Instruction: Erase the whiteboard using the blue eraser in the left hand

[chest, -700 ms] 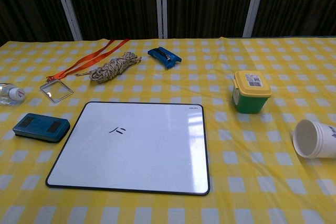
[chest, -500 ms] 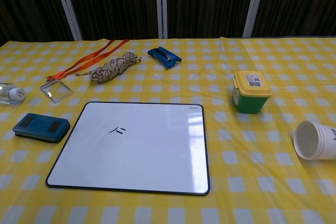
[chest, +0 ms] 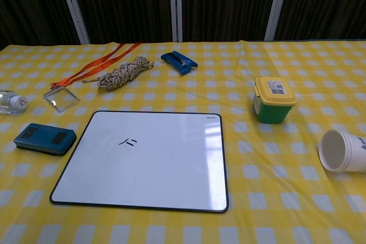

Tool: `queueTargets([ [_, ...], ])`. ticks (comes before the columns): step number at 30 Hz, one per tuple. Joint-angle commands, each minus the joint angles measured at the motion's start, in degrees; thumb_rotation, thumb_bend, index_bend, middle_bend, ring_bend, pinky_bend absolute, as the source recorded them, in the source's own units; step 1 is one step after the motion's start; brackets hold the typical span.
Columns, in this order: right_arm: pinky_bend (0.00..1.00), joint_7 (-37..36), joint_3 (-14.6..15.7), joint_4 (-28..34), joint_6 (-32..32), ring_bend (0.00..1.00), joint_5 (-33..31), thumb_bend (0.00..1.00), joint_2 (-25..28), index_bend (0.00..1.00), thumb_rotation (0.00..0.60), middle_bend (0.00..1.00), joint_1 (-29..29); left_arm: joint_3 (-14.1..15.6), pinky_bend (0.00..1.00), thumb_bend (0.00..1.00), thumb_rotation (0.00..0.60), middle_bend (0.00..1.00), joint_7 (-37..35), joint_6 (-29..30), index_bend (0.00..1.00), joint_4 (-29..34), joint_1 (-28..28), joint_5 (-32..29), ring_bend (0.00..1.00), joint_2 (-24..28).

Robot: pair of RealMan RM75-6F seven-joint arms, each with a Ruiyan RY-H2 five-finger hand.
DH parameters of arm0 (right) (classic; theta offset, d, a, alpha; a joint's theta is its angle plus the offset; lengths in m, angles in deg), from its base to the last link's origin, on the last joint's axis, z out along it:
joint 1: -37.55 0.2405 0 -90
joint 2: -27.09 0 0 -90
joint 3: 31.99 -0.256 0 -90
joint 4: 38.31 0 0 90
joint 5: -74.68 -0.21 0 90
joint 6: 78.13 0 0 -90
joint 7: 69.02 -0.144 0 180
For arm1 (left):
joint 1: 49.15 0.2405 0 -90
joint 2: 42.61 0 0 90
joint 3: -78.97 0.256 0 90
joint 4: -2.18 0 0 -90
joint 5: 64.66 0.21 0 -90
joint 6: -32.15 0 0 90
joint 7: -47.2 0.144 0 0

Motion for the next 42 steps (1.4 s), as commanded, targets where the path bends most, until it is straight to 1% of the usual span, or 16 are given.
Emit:
queueTargets([
  [1,0.00,0.0,-0.1,0.0,-0.1,0.00,-0.1,0.07,0.0,0.01,0.600,0.00,0.0,0.4,0.04,0.12,0.600,0.00,0.9,-1.5,0.01,0.5,-0.7,0.1,0.00,0.5],
  [3,0.00,0.0,0.0,-0.1,-0.2,0.00,-0.3,0.07,0.0,0.01,0.600,0.00,0.0,0.6,0.08,0.12,0.600,0.00,1.8,-2.6,0.03,0.9,-1.4,0.4,0.00,0.7],
  [6,0.00,-0.4,-0.1,-0.1,-0.2,0.00,-0.4,0.07,0.1,0.01,0.600,0.00,0.0,0.7,0.12,0.16,0.600,0.00,3.9,-5.3,0.08,1.5,-3.2,1.1,0.03,1.3],
  [10,0.00,-0.8,-0.2,0.1,0.3,0.00,-0.2,0.07,0.4,0.01,0.600,0.00,-0.1,0.1,0.12,0.17,0.600,0.00,7.2,-10.3,0.10,3.0,-6.6,0.8,0.05,2.4],
  [11,0.00,-0.9,-0.2,0.2,0.3,0.00,-0.2,0.07,0.4,0.01,0.600,0.00,-0.1,-0.1,0.13,0.17,0.600,0.00,8.4,-11.8,0.11,3.5,-7.4,0.3,0.06,2.6],
  [12,0.00,-1.1,-0.2,0.2,0.3,0.00,-0.4,0.07,0.5,0.01,0.600,0.00,-0.1,-0.6,0.13,0.18,0.600,0.00,11.5,-16.3,0.12,3.8,-9.9,-0.8,0.07,2.4],
  [15,0.00,-1.7,-0.3,0.3,0.3,0.00,-0.5,0.07,0.8,0.01,0.600,0.00,-0.1,-1.7,0.14,0.22,0.600,0.02,15.5,-23.0,0.15,5.2,-13.1,-4.9,0.09,1.8],
  [20,0.00,-2.1,-0.4,0.3,0.0,0.00,-0.8,0.07,1.0,0.01,0.600,0.00,0.0,-2.6,0.15,0.23,0.600,0.05,18.6,-29.2,0.19,5.1,-16.6,-9.2,0.11,-0.1],
  [27,0.00,-2.4,-0.5,0.3,0.0,0.00,-0.9,0.07,1.1,0.01,0.600,0.00,0.1,-3.5,0.17,0.24,0.600,0.09,21.9,-32.6,0.23,4.1,-19.7,-12.7,0.14,-3.5],
  [30,0.00,-2.6,-0.6,0.3,-0.1,0.00,-1.1,0.07,1.2,0.01,0.600,0.00,0.1,-3.8,0.17,0.27,0.600,0.09,23.3,-33.6,0.23,3.7,-21.0,-14.2,0.14,-4.9],
  [32,0.00,-2.8,-0.6,0.4,0.0,0.00,-1.1,0.07,1.3,0.01,0.600,0.00,0.1,-3.7,0.17,0.29,0.600,0.09,24.3,-34.5,0.23,3.5,-21.8,-15.1,0.14,-5.7],
  [38,0.00,-3.5,-0.8,0.2,0.5,0.00,-0.8,0.07,1.3,0.01,0.600,0.00,0.1,-3.3,0.17,0.29,0.600,0.09,28.1,-36.6,0.23,3.3,-23.7,-18.8,0.14,-7.3],
  [42,0.00,-3.7,-0.8,0.1,0.4,0.00,-0.9,0.07,1.4,0.01,0.600,0.00,0.1,-3.1,0.17,0.29,0.600,0.09,29.3,-37.9,0.23,3.5,-24.8,-21.4,0.14,-7.9],
])
